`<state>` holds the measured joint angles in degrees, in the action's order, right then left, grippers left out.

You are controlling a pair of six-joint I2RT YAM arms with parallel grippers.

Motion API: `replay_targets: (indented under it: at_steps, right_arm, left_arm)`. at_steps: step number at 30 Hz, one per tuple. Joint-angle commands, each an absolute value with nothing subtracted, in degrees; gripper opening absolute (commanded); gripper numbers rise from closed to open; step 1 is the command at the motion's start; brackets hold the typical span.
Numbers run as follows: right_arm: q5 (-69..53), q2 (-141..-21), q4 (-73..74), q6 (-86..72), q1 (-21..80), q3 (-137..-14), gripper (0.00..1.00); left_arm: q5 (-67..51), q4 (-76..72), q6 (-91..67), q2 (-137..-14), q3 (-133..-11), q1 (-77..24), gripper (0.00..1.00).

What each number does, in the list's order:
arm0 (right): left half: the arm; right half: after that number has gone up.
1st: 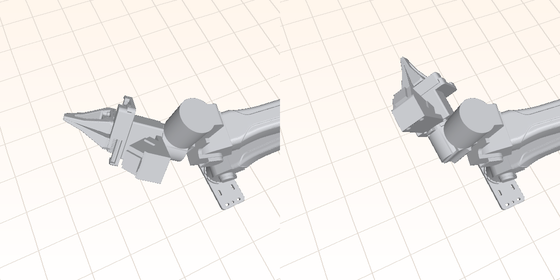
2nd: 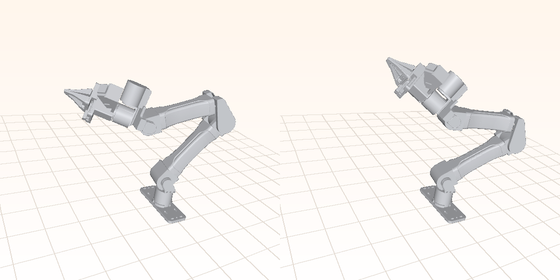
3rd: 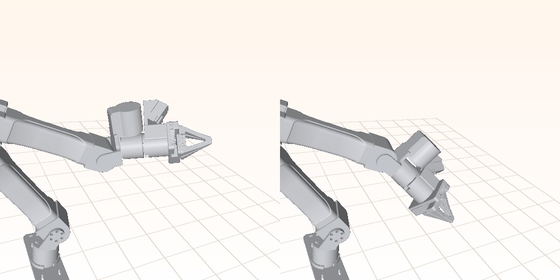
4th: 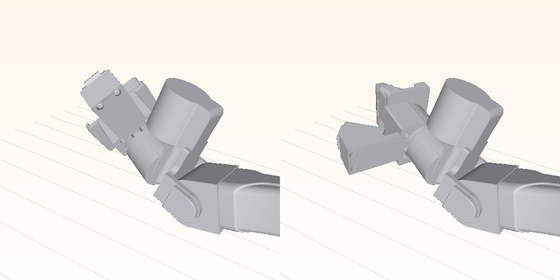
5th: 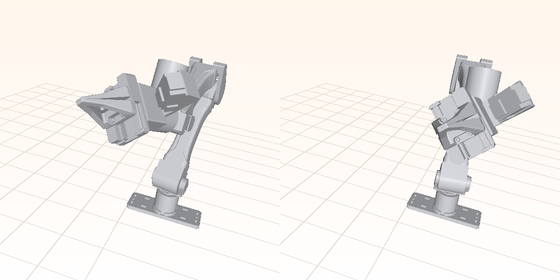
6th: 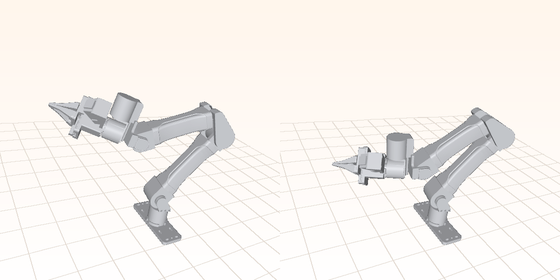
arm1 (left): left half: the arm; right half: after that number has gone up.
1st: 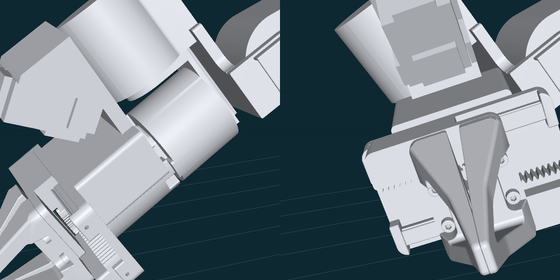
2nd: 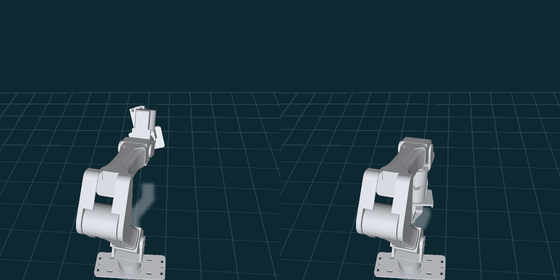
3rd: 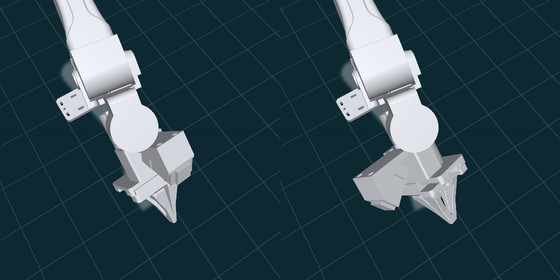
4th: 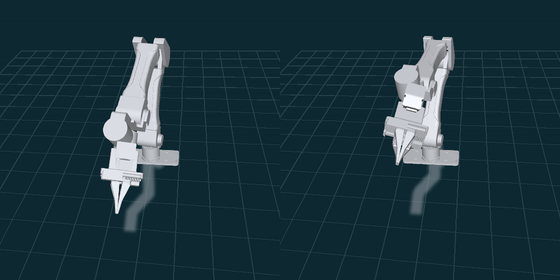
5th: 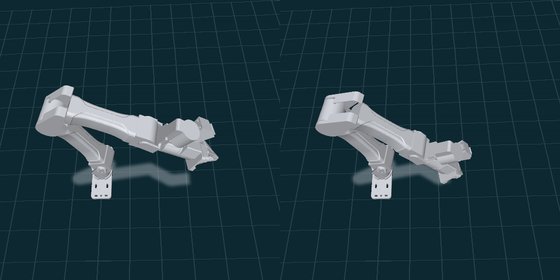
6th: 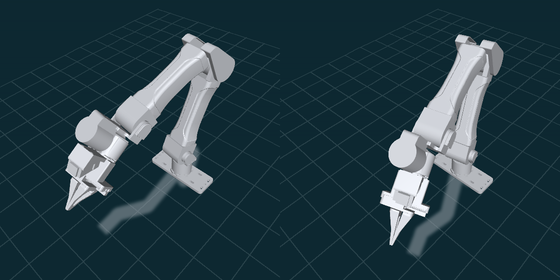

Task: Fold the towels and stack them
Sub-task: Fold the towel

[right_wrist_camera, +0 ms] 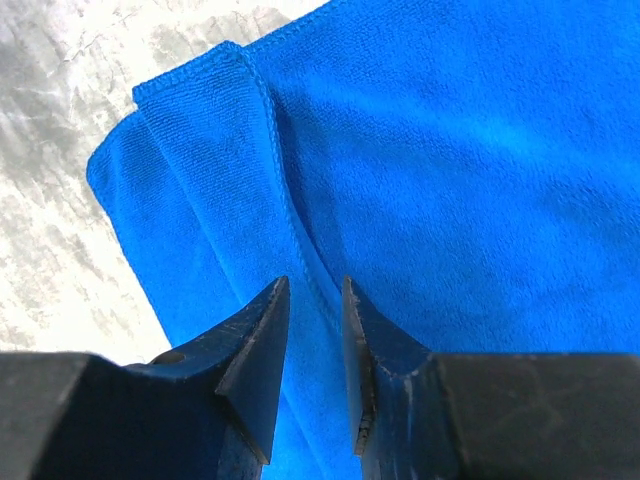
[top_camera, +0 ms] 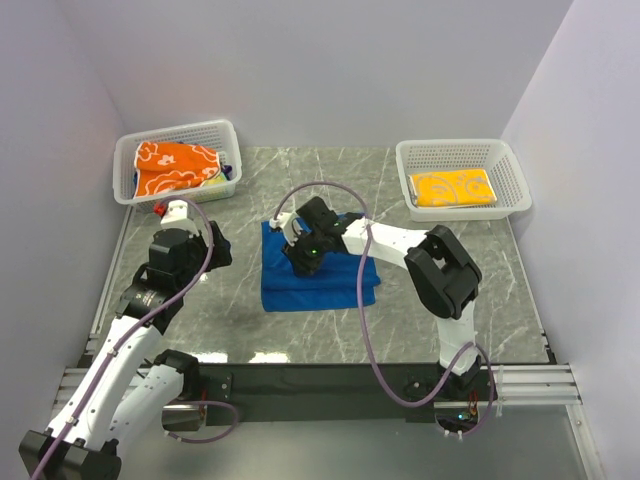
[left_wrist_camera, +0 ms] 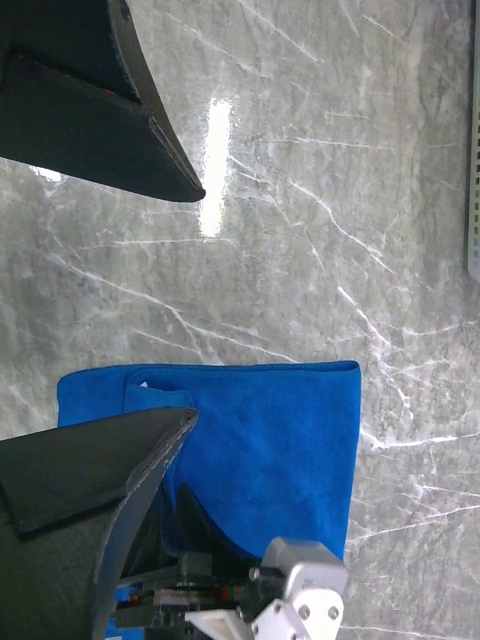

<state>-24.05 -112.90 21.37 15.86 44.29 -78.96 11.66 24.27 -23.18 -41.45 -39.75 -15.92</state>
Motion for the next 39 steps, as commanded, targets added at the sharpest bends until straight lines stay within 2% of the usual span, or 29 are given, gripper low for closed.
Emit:
replay_targets:
  at_steps: [1,4,8,9,20,30,33,34,37,39]
  right_arm:
    - [-24.3,-113.9,21.7,17.2,45.2,-81.6,0.35]
    - [-24.3,-114.5,22.0,17.3,45.4,-81.9,0.35]
    - [-24.5,-113.8,22.5,17.6,46.0,-81.9,0.04]
    - [-24.2,-113.4,22.7,17.5,46.2,-81.6,0.02]
    - [-17.4,-105.3,20.4,12.5,52.7,-73.4,0.01]
    - [-14.9,-105.2,22.1,7.9,57.9,-70.9,0.08]
    - [-14.6,-103.3,22.3,6.2,58.4,-69.5,0.25]
    - [-14.5,-101.9,22.7,6.0,58.4,-69.3,0.34]
    - [-12.6,-98.4,23.9,4.9,58.4,-67.9,0.41]
    - [-9.9,-96.0,23.5,3.8,58.3,-66.1,0.41]
  left_arm:
    - [10.6,22.1,-22.2,-40.8,-39.6,-15.6,0.88]
    - [10.5,22.2,-22.2,-41.0,-39.6,-15.6,0.88]
    - [10.6,22.2,-22.1,-41.0,-39.6,-15.6,0.88]
    - [10.7,22.3,-22.1,-40.9,-39.6,-15.6,0.88]
    - [10.5,22.3,-22.2,-41.0,-39.6,-15.5,0.88]
    - [9.7,22.4,-22.3,-41.4,-39.6,-15.4,0.89]
    - [9.4,22.3,-22.3,-41.5,-39.6,-15.4,0.89]
    - [9.1,22.2,-22.3,-41.5,-39.5,-15.4,0.89]
    - [8.6,22.2,-22.5,-41.7,-39.6,-15.3,0.89]
    - [8.2,22.2,-22.7,-41.6,-39.5,-15.3,0.89]
